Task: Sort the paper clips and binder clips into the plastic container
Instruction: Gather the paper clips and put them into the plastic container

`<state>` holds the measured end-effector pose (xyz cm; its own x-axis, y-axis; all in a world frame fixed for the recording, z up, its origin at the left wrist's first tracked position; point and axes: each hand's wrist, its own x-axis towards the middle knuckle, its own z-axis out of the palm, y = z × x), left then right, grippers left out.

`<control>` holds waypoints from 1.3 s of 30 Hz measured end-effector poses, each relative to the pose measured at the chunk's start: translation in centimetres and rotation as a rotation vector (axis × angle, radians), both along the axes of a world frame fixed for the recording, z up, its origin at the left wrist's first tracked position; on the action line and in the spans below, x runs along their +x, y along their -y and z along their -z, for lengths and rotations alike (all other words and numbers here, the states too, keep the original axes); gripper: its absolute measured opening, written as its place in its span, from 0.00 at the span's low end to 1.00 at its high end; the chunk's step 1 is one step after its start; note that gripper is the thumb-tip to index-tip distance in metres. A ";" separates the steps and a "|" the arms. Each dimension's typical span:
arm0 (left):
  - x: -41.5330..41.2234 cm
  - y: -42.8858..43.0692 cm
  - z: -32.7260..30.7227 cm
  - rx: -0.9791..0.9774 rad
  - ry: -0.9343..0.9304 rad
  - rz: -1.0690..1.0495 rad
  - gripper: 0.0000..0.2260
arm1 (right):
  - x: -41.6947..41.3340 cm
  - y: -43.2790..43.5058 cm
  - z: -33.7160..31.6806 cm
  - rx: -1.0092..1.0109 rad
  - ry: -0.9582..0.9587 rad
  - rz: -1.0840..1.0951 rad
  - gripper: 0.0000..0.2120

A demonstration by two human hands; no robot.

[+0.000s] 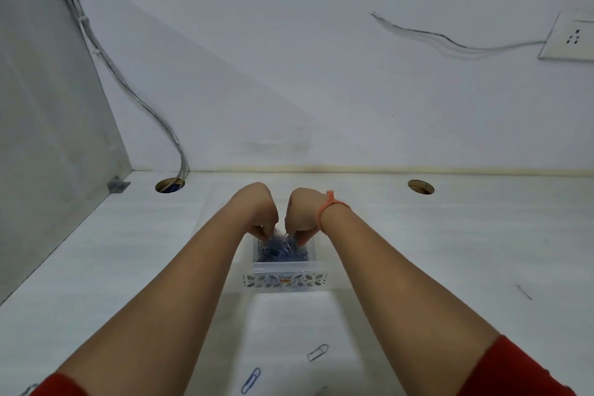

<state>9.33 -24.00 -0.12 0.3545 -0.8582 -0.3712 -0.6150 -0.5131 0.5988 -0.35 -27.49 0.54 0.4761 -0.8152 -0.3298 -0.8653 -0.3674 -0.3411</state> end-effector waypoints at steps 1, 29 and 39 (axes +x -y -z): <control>-0.1 0.0 0.0 0.013 -0.010 -0.004 0.11 | 0.0 0.0 0.1 0.009 0.007 0.009 0.14; -5.0 -21.5 9.2 -0.389 0.060 -0.170 0.17 | -8.3 -16.9 9.5 -0.143 0.412 0.009 0.16; -4.8 -23.4 8.1 -0.173 0.183 -0.106 0.14 | -7.2 -17.8 10.8 -0.094 0.470 -0.209 0.17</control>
<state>4.56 -0.57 -8.22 0.4939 -0.8576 -0.1437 -0.6692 -0.4804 0.5668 -7.57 -9.70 -10.21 0.7113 -0.7024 0.0282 -0.5315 -0.5637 -0.6322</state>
